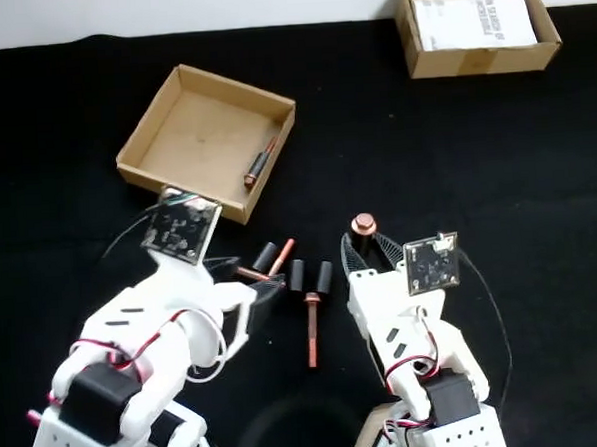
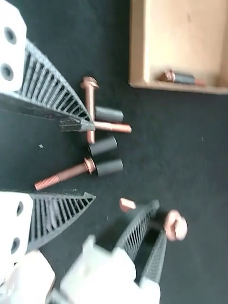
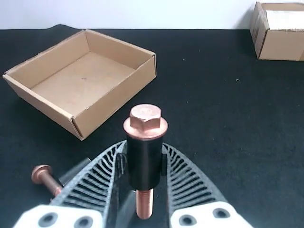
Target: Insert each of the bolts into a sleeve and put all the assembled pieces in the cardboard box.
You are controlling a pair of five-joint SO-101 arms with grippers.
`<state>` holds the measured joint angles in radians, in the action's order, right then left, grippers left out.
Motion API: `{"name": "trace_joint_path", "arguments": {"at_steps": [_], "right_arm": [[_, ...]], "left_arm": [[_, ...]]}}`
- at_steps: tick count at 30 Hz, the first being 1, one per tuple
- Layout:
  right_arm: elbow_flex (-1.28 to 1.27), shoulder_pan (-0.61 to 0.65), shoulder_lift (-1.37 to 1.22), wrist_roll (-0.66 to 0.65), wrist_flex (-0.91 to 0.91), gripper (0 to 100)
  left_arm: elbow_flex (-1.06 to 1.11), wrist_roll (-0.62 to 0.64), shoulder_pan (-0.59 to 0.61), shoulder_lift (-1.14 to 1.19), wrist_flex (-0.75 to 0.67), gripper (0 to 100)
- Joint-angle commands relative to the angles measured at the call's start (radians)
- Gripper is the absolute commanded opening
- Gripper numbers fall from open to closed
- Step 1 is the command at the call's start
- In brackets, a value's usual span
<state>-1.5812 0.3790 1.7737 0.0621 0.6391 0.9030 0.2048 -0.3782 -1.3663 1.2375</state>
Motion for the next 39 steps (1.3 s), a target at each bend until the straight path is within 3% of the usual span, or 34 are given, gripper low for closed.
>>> {"name": "trace_joint_path", "arguments": {"at_steps": [1,11,20,23,27,32,39], "right_arm": [[0.203,-0.013,-0.143,0.000,0.001,0.6],[0.993,-0.010,-0.963,-0.017,0.160,0.6],[1.541,0.082,-1.566,-0.381,0.171,0.6],[1.692,0.134,-1.735,-0.503,0.171,0.6],[1.890,0.206,-1.957,-0.617,0.166,0.6],[2.152,0.259,-2.242,-0.758,0.165,0.6],[2.554,0.263,-2.651,-0.936,0.165,0.6]], "left_arm": [[0.061,-0.005,0.120,-0.082,-0.005,21],[0.323,-0.005,0.446,-0.438,-0.029,21],[0.493,0.000,0.694,-0.444,-0.226,21],[0.602,0.002,0.740,-0.444,-0.310,17],[0.750,0.002,0.762,-0.444,-0.422,0],[0.792,0.057,0.777,-0.443,-0.473,1],[0.792,0.170,0.774,-0.443,-0.404,1]]}}
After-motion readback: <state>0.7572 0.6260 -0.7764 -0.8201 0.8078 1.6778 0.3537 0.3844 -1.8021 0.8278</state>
